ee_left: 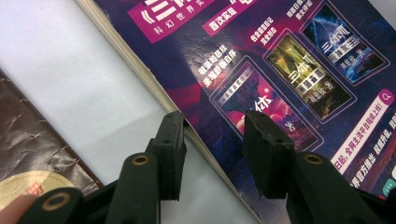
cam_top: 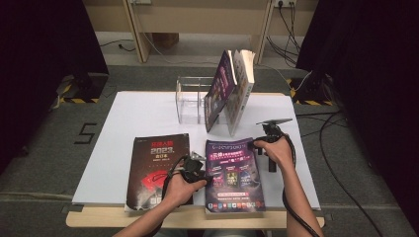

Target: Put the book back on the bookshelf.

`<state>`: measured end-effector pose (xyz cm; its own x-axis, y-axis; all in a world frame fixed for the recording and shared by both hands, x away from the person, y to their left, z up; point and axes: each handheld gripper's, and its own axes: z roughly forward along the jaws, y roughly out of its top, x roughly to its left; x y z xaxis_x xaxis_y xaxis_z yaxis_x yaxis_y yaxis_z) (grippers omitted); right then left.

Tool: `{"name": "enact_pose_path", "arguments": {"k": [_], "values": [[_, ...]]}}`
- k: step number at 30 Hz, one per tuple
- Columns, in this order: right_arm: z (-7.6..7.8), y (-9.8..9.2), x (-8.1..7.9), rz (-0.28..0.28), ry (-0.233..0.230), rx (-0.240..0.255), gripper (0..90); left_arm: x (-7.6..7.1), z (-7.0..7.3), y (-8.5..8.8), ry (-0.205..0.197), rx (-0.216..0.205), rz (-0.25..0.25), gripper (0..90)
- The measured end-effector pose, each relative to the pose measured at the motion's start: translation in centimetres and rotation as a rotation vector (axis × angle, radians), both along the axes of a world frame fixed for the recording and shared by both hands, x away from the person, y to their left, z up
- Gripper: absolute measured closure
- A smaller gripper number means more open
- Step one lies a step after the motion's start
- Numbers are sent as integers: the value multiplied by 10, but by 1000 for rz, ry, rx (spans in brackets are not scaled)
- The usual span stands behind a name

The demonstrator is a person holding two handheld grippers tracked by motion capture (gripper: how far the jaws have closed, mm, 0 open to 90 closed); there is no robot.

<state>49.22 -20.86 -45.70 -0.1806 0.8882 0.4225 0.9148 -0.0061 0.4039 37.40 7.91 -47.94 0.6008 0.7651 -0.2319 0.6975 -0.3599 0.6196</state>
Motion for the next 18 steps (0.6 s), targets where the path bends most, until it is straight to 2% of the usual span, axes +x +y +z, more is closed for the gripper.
{"name": "enact_pose_path", "arguments": {"k": [5,9,14,18], "values": [[-1,-2,0,15,16,18,697,0,0,0,-1,1,1,590],[2,-5,-1,24,21,62,712,0,0,0,1,2,1,590],[2,-2,-3,42,19,40,710,0,0,0,-4,5,2,591],[2,2,-4,26,22,6,719,0,0,0,-5,1,2,591]]}}
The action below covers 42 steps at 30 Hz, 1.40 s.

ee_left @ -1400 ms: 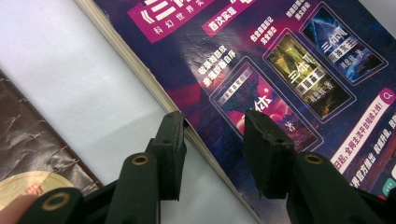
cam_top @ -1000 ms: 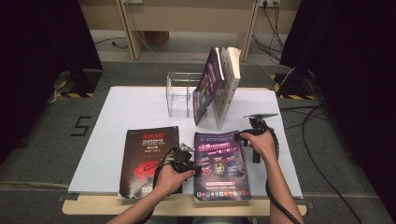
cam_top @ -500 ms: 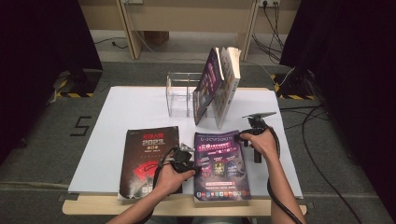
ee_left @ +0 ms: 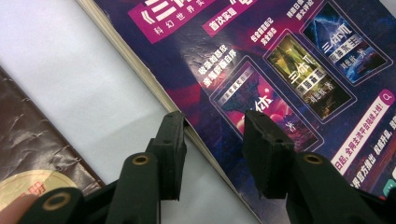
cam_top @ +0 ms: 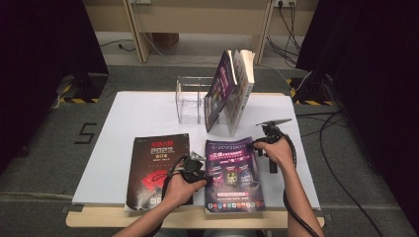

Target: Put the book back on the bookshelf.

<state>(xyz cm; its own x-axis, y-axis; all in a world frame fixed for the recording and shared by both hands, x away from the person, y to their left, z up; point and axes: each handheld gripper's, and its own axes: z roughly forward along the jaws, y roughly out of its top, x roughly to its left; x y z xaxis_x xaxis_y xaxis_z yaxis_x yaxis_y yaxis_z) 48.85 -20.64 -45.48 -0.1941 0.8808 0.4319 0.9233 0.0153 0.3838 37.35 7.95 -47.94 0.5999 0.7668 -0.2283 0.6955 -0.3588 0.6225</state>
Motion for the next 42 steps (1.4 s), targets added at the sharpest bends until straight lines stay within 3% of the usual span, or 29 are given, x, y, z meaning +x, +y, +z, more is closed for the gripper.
{"name": "enact_pose_path", "arguments": {"k": [2,6,10,14,19,22,28,42], "values": [[1,1,-1,4,-10,-7,743,0,0,1,1,3,-2,592],[7,1,-4,-1,-30,58,811,-1,0,2,-4,5,-2,594],[12,7,-9,-7,-65,47,820,-2,1,4,-19,2,5,621],[18,8,-16,-4,-113,59,823,-3,4,10,-29,-35,9,631],[25,12,-24,6,-173,52,824,-6,17,20,-73,-54,22,602],[32,16,-30,10,-203,60,825,-9,23,28,-86,-62,27,588],[54,27,-49,34,-305,61,827,-15,30,46,-112,-68,57,553],[87,45,-77,61,-469,100,831,-31,23,98,-141,-97,149,522]]}}
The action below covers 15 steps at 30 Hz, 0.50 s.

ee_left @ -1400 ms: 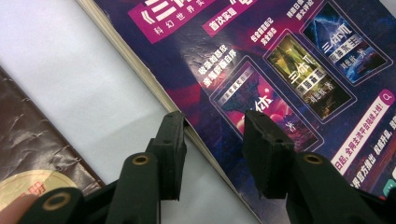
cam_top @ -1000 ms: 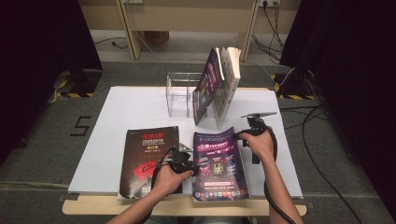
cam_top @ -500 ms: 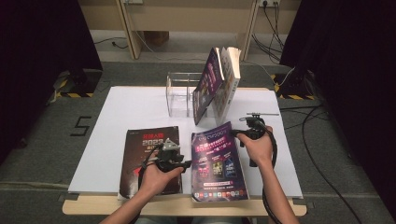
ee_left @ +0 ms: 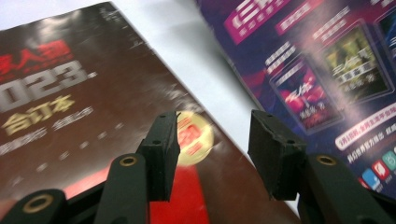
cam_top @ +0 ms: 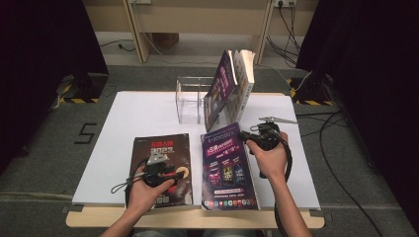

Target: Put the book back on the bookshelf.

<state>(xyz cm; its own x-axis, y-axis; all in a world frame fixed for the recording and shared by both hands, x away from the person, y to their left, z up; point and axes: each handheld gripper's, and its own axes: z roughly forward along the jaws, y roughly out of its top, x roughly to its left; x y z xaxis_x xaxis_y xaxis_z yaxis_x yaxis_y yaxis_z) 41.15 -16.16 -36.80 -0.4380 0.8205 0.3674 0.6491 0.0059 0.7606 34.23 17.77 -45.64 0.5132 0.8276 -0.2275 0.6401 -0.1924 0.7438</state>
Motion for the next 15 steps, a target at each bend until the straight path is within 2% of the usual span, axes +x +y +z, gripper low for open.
{"name": "enact_pose_path", "arguments": {"k": [7,15], "values": [[20,10,-11,9,-85,16,832,-10,-2,22,-12,-37,56,524],[44,24,-20,12,-203,38,833,-17,-4,36,-30,-66,104,527]]}}
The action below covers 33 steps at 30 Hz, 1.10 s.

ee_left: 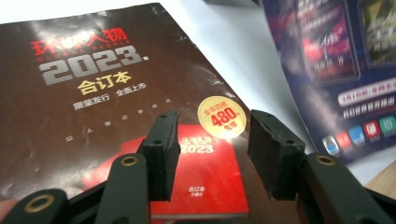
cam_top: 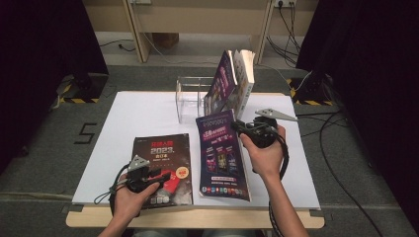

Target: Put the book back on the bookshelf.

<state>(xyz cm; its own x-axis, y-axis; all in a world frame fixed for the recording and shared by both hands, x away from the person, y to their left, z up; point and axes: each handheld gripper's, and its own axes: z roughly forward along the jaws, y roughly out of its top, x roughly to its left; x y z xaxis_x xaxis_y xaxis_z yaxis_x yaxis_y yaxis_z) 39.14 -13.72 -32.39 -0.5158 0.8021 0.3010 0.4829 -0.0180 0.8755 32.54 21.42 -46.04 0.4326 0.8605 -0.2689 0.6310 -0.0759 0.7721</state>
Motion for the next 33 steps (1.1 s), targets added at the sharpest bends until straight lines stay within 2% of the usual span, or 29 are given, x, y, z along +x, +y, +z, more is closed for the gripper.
{"name": "enact_pose_path", "arguments": {"k": [3,8,14,26,33], "values": [[6,2,-1,-6,-32,13,833,-1,1,4,-14,-5,18,529],[11,4,-2,-13,-55,28,833,-3,3,7,-32,-9,31,528],[14,5,-2,-19,-75,41,833,-3,3,8,-36,-12,38,528],[31,12,-3,-41,-159,58,833,-3,3,10,-46,-10,45,528],[35,16,-1,-42,-173,65,834,-3,3,12,-48,-14,49,528]]}}
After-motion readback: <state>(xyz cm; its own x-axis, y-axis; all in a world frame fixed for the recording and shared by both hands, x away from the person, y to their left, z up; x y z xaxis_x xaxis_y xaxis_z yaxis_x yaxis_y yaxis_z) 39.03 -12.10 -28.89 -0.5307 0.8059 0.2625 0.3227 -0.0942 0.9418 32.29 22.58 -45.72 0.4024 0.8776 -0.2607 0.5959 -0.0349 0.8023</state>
